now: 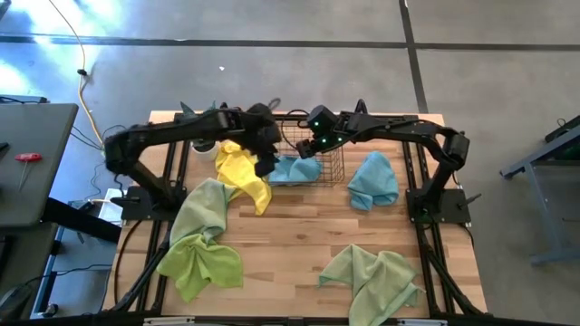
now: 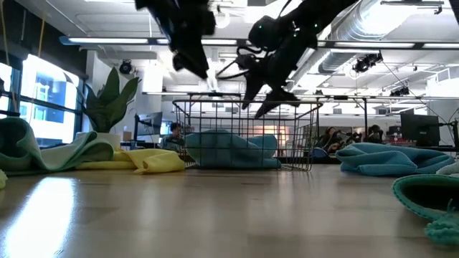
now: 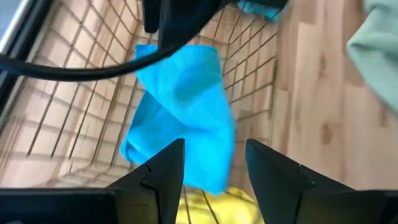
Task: Fold microfiber towels
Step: Put the bottom blue microfiber cloth in the basket, then adjust the basket, then fold the right light blue microfiber cloth
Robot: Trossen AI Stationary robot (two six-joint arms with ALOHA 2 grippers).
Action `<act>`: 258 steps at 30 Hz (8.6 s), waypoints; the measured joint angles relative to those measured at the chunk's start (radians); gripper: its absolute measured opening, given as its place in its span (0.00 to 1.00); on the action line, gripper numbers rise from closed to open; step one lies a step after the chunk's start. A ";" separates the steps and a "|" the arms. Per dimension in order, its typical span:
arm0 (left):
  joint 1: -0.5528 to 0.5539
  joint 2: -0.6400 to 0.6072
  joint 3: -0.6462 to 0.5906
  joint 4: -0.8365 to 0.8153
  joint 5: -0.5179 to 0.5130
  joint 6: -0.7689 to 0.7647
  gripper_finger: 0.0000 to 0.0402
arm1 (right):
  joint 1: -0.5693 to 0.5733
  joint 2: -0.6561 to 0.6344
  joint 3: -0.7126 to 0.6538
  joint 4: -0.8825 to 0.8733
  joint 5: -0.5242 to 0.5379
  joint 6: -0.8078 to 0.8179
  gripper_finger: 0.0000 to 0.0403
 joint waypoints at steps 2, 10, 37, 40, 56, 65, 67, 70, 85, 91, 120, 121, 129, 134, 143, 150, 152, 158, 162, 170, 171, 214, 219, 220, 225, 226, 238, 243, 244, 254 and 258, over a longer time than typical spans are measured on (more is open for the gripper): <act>-0.003 -0.047 0.000 -0.021 0.002 -0.035 0.40 | 0.001 0.024 0.000 0.019 -0.029 -0.050 0.47; -0.023 -0.232 0.000 -0.019 -0.030 -0.113 0.40 | 0.000 0.129 0.000 0.053 -0.160 -0.316 0.47; -0.035 -0.405 0.000 -0.028 -0.288 -0.206 0.40 | -0.036 -0.065 0.108 -0.307 0.064 -0.410 0.47; -0.035 -0.405 0.000 -0.039 -0.284 -0.219 0.40 | -0.026 -0.154 0.113 -0.344 0.129 -0.391 0.47; -0.101 -0.405 0.000 -0.104 -0.266 -0.166 0.40 | 0.366 -0.374 -0.049 -0.475 0.259 0.268 0.47; -0.172 -0.405 0.000 -0.253 -0.266 -0.158 0.40 | 0.583 -0.245 -0.180 -0.099 0.267 0.547 0.47; -0.194 -0.405 0.000 -0.256 -0.266 -0.158 0.40 | 0.593 -0.190 -0.181 -0.043 0.287 0.562 0.47; -0.232 -0.405 0.000 -0.256 -0.266 -0.158 0.40 | 0.579 -0.102 -0.169 -0.015 0.317 0.544 0.47; -0.364 -0.405 0.000 -0.259 -0.305 -0.186 0.40 | 0.374 0.001 -0.157 0.054 0.503 0.414 0.47; -0.364 -0.405 0.000 -0.259 -0.350 -0.198 0.40 | 0.291 0.001 -0.157 0.082 0.496 0.333 0.47; -0.437 -0.405 -0.001 -0.258 -0.428 -0.283 0.40 | 0.326 -0.114 -0.157 0.154 0.183 0.304 0.47; -0.447 -0.405 -0.001 -0.258 -0.430 -0.283 0.40 | 0.351 -0.135 -0.157 0.125 0.174 0.307 0.47; -0.548 -0.405 -0.062 -0.245 -0.437 -0.305 0.40 | 0.647 -0.258 -0.157 -0.119 0.161 0.530 0.47; -0.607 -0.405 -0.141 -0.136 -0.415 -0.325 0.40 | 0.853 -0.268 -0.157 -0.154 0.099 0.655 0.47; -0.730 -0.402 -0.231 0.080 -0.359 -0.358 0.40 | 1.182 -0.264 -0.157 -0.147 0.063 0.734 0.47; -0.818 -0.395 -0.231 0.153 -0.474 -0.407 0.40 | 1.277 -0.264 -0.157 -0.131 0.129 0.653 0.47; -0.833 -0.395 -0.231 0.180 -0.515 -0.435 0.40 | 1.280 -0.253 -0.157 -0.125 0.155 0.613 0.47; -0.880 -0.392 -0.231 0.282 -0.600 -0.537 0.40 | 1.294 -0.166 -0.157 0.025 0.156 0.404 0.47; -0.917 -0.381 -0.231 0.321 -0.643 -0.581 0.40 | 1.317 -0.110 -0.157 0.112 0.156 0.288 0.47; -0.959 -0.316 -0.230 0.345 -0.689 -0.725 0.40 | 1.385 -0.022 -0.157 0.182 0.151 0.145 0.47; -0.964 -0.303 -0.230 0.345 -0.692 -0.740 0.40 | 1.389 -0.008 -0.156 0.209 0.152 0.134 0.47; -0.978 -0.106 -0.230 0.498 -0.674 -0.884 0.40 | 1.441 0.175 -0.157 0.400 0.374 -0.113 0.02; -0.978 -0.106 -0.230 0.498 -0.692 -0.885 0.40 | 1.418 0.151 -0.157 0.358 0.427 -0.116 0.01; -0.978 -0.106 -0.230 0.498 -0.693 -0.887 0.40 | 1.409 0.142 -0.157 0.338 0.442 -0.125 0.01; -0.978 -0.106 -0.230 0.498 -0.693 -0.899 0.40 | 1.338 0.084 -0.156 0.216 0.504 -0.243 0.00; -0.978 -0.106 -0.230 0.498 -0.693 -0.899 0.40 | 1.320 0.074 -0.157 0.186 0.525 -0.269 0.00; -0.966 -0.107 -0.230 0.497 -0.688 -0.728 0.40 | 0.993 -0.041 -0.157 -0.022 0.613 -0.434 0.00; -0.946 -0.107 -0.230 0.486 -0.688 -0.652 0.40 | 0.853 -0.119 -0.157 0.097 0.617 -0.363 0.00; -0.940 -0.107 -0.230 0.484 -0.688 -0.637 0.40 | 0.831 -0.138 -0.156 0.115 0.613 -0.336 0.00; -0.829 -0.107 -0.230 0.422 -0.802 -0.592 0.40 | 0.732 -0.291 -0.157 0.185 0.581 -0.192 0.00; -0.769 -0.107 -0.230 0.457 -0.812 -0.557 0.40 | 0.732 -0.331 -0.156 0.237 0.631 -0.193 0.00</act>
